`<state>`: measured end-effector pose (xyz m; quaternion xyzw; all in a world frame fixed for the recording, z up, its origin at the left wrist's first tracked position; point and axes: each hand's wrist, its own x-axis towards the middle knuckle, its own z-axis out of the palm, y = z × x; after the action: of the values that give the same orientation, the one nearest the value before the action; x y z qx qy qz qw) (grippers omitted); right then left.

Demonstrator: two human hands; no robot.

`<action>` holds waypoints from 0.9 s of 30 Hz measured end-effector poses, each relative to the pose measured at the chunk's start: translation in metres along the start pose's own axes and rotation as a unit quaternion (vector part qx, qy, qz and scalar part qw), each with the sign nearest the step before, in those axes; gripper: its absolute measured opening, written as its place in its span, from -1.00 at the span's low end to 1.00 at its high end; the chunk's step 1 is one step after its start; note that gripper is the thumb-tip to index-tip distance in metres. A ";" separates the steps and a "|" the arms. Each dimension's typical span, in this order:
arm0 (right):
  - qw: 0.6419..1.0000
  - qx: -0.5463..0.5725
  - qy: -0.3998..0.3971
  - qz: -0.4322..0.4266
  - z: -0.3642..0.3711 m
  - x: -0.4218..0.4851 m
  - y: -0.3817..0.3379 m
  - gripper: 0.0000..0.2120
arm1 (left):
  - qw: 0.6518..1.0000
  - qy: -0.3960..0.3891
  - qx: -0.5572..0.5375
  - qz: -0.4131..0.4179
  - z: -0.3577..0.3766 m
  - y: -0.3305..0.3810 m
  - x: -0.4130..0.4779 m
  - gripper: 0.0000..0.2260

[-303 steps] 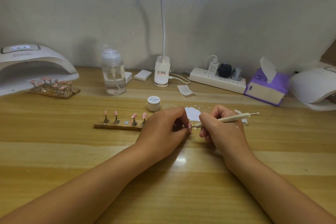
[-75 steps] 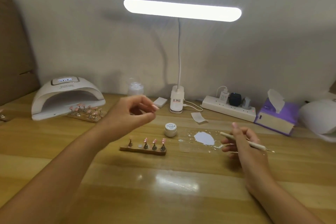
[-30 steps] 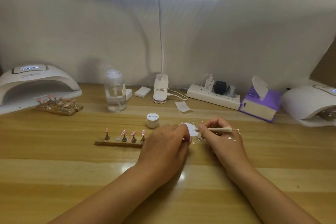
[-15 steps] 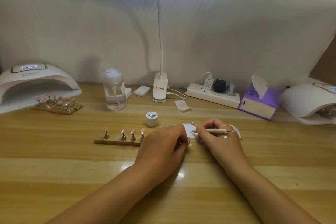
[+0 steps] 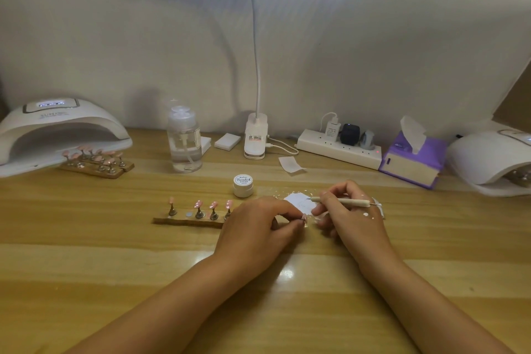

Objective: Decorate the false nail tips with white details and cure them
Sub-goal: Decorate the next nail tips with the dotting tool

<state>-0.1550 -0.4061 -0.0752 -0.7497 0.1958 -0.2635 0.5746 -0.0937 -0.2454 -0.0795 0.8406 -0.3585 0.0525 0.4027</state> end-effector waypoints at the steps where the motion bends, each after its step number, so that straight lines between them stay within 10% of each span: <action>1: 1.000 0.005 0.002 0.000 0.000 -0.001 -0.001 -0.90 | 1.000 0.001 -0.007 -0.001 0.000 0.000 0.000 -0.92; 14: 0.984 0.171 0.035 0.032 0.001 -0.016 -0.018 -0.83 | 0.999 -0.020 -0.025 -0.001 0.001 -0.006 0.003 -0.84; 27: 0.994 0.098 -0.002 0.037 0.006 -0.018 -0.017 -0.85 | 0.999 -0.029 -0.019 -0.003 0.003 -0.007 0.007 -0.92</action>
<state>-0.1657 -0.3857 -0.0628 -0.6825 0.1954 -0.2587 0.6550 -0.0850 -0.2489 -0.0835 0.8348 -0.3687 0.0203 0.4083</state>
